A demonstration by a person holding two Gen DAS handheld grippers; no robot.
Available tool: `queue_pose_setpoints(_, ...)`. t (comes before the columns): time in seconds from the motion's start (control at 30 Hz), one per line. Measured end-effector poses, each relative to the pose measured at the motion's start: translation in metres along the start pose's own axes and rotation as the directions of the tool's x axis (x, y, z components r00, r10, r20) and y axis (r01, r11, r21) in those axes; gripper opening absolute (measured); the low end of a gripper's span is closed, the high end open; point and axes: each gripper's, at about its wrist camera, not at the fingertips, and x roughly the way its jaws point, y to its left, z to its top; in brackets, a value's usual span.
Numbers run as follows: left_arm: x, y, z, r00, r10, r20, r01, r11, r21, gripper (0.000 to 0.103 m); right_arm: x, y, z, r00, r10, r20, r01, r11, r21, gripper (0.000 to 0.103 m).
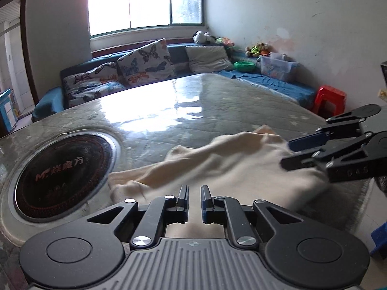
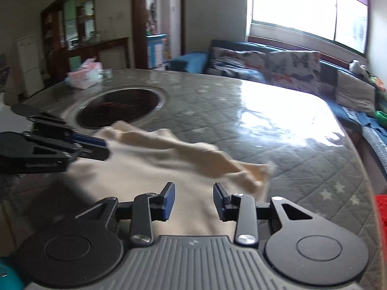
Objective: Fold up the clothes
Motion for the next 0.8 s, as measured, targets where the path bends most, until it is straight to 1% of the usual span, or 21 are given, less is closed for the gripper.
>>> queue_pose_setpoints(0.13, -0.008, -0.007, -0.009, 1.0, -0.022, 0.009, 0.022, 1.0, -0.015, 0.011, -0.008, 0.02, -0.009, 0.999, 0.034, 0.017, -0.034, 0.999, -0.019, 0.036)
queue_pose_setpoints(0.23, -0.007, -0.01, -0.017, 1.0, -0.015, 0.005, 0.015, 1.0, -0.011, 0.011, -0.009, 0.033, -0.021, 0.999, 0.036, 0.03, -0.035, 0.999, -0.038, 0.036)
queue_pose_setpoints(0.4, -0.001, -0.011, -0.031, 1.0, 0.023, -0.005, -0.023, 1.0, 0.002, 0.014, -0.008, 0.037, -0.034, 0.999, 0.019, 0.049, -0.016, 0.999, -0.044, 0.035)
queue_pose_setpoints(0.5, -0.004, -0.009, -0.031, 1.0, 0.031, 0.001, -0.031, 0.999, -0.006, 0.014, -0.009, 0.039, -0.041, 0.998, 0.009, 0.062, -0.006, 0.999, -0.046, 0.035)
queue_pose_setpoints(0.6, -0.005, -0.008, -0.031, 0.999, 0.033, 0.002, -0.033, 0.999, -0.013, 0.014, -0.019, 0.035, -0.04, 0.996, 0.0, 0.084, 0.003, 1.0, -0.028, 0.035)
queue_pose_setpoints(0.7, -0.004, -0.007, -0.033, 0.999, 0.033, 0.004, -0.033, 0.999, -0.02, 0.014, -0.015, 0.025, -0.047, 0.998, -0.022, 0.052, 0.022, 1.0, 0.001, 0.034)
queue_pose_setpoints(0.8, -0.007, -0.007, -0.034, 0.999, 0.037, 0.01, -0.036, 0.999, -0.036, 0.016, -0.016, 0.023, -0.05, 0.998, -0.025, 0.049, 0.025, 1.0, 0.005, 0.035)
